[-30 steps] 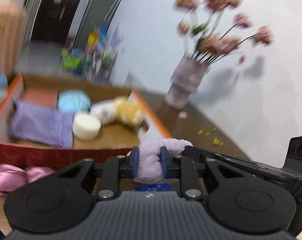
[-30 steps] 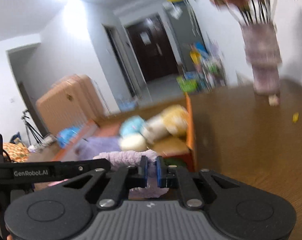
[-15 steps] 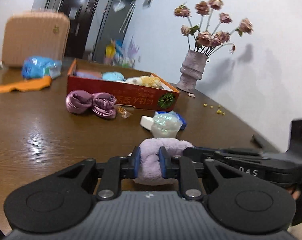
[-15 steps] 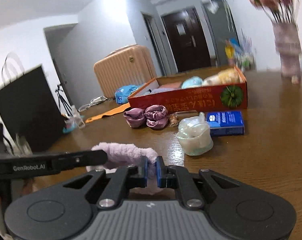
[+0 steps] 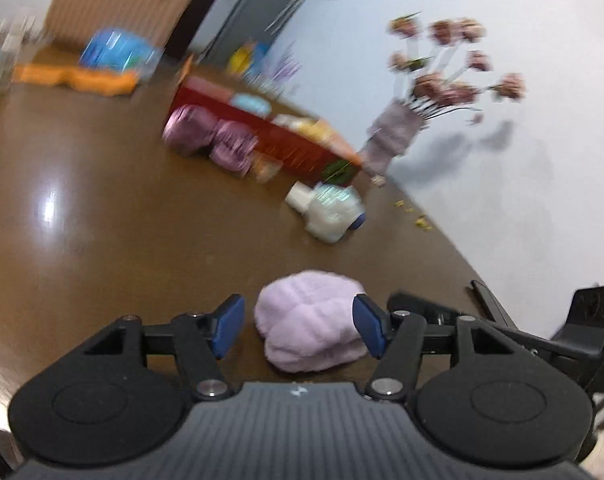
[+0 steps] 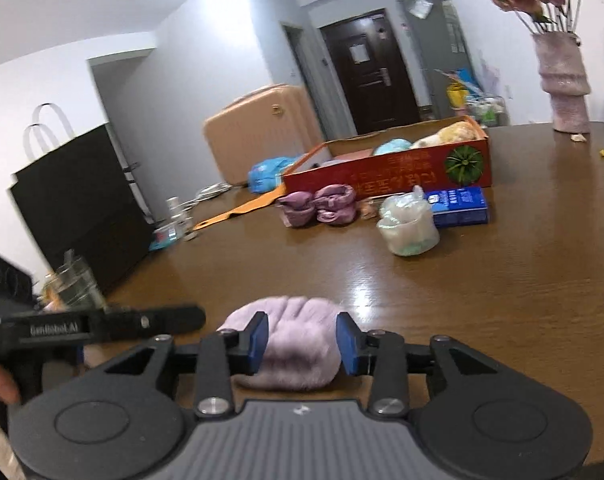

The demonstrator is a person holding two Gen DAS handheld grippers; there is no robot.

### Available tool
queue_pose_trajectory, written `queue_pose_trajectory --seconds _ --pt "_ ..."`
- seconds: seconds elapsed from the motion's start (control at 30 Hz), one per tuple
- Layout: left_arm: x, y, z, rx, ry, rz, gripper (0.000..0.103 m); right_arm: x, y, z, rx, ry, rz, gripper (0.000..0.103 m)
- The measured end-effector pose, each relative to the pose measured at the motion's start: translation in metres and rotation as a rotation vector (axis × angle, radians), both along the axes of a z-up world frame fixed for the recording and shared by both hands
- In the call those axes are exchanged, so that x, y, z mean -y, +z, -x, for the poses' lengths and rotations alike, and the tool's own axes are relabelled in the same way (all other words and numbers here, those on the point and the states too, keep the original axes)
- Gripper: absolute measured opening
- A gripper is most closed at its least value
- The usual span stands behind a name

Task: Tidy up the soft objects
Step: 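Carry the lilac towel with both grippers into the box and release it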

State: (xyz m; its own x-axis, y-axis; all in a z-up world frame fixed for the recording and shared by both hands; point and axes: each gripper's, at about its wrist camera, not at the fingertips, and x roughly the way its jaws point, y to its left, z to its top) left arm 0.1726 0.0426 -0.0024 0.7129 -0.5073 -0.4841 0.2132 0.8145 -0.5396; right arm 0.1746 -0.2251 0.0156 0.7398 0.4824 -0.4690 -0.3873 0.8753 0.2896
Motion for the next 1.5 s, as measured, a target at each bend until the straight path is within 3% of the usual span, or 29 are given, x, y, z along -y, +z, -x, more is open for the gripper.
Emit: queue_pose_trajectory --seconds 0.33,0.43,0.63,0.77,0.97,1.1,1.27,1.33,1.37,1.5 --pt "0.005 -0.014 -0.013 -0.069 0.011 0.02 0.06 -0.013 -0.029 -0.019 -0.085 -0.026 0.026 0.037" --pt "0.01 -0.015 -0.017 -0.083 -0.026 0.004 0.038 -0.011 -0.032 -0.014 -0.089 -0.014 0.026 0.035" --pt "0.015 -0.008 -0.026 -0.067 -0.04 -0.03 0.027 -0.008 -0.03 -0.021 -0.095 0.03 -0.005 0.016" --pt "0.017 0.027 -0.056 0.038 -0.072 -0.039 0.026 -0.011 0.0 -0.041 -0.02 0.049 0.012 0.015" --pt "0.004 0.093 -0.165 0.211 -0.073 -0.059 0.026 -0.02 0.076 -0.149 0.138 0.086 0.012 0.015" --pt "-0.002 0.106 -0.25 0.196 -0.016 -0.15 0.026 -0.04 0.094 -0.259 0.059 0.11 -0.005 0.016" --pt "0.001 0.079 -0.328 0.058 -0.015 -0.353 0.028 -0.071 0.06 -0.359 -0.15 0.118 0.01 0.016" --pt "0.006 0.063 -0.339 0.018 -0.04 -0.463 0.033 -0.082 0.037 -0.38 -0.236 0.129 0.042 0.016" --pt "0.006 0.057 -0.339 0.01 -0.04 -0.499 0.041 -0.088 0.029 -0.386 -0.258 0.136 0.072 0.016" --pt "-0.003 0.052 -0.333 0.026 -0.027 -0.485 0.051 -0.102 0.006 -0.394 -0.317 0.165 0.138 0.023"
